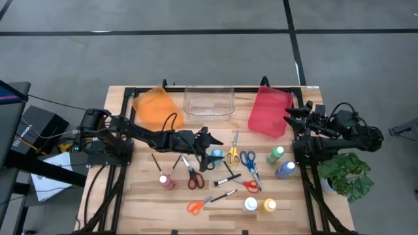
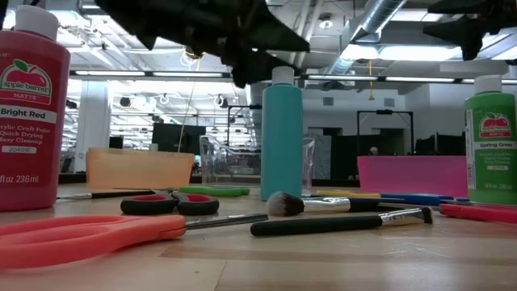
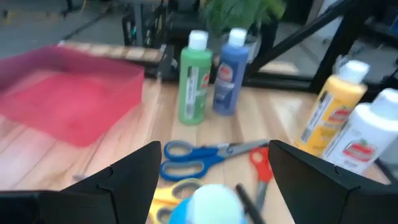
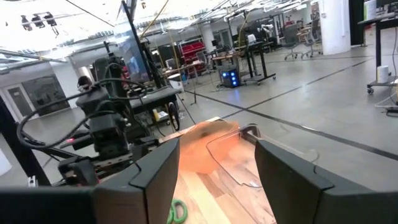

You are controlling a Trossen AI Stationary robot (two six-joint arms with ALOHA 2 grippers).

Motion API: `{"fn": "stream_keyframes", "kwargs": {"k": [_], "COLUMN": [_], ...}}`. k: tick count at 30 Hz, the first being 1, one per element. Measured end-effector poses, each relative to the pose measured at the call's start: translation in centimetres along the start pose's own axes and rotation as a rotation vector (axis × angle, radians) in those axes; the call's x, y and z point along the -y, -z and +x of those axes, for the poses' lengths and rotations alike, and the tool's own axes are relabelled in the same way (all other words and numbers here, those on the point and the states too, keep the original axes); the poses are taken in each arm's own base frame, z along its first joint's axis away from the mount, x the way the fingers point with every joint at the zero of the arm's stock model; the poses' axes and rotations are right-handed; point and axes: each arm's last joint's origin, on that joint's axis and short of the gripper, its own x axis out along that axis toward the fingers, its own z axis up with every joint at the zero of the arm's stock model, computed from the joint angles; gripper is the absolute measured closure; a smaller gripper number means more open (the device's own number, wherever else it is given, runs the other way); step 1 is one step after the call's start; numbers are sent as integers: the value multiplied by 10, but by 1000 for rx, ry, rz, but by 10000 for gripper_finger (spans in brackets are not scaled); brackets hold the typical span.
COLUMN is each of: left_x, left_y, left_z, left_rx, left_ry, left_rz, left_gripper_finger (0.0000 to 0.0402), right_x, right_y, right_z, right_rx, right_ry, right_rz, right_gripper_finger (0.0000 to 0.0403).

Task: Pick & Place Paint Supplies
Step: Put the light blue paint bottle into the orange bin

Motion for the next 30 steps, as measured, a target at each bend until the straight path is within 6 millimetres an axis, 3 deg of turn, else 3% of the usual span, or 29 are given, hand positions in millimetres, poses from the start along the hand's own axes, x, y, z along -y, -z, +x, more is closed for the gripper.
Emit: {"fn": "stream_keyframes", "kwargs": {"k": [10,24,30], "left_x": [6,1,2], "left_y": [12,15,15], "left_z": [-6,-6,-6], "left_rx": [9,-30,-34], "left_ry": [-24,-50,-37], "left_rz": [69,91,94], "left_gripper_finger": [117,222,222], "right_x": [0,0,0], "right_y": [0,0,0], "right_z": [0,0,0], "right_rx": [0,0,0], "right_ry": [-1,-1,-1], "right_rz": [20,33,29], "right_gripper_finger": [193,193,193]}}
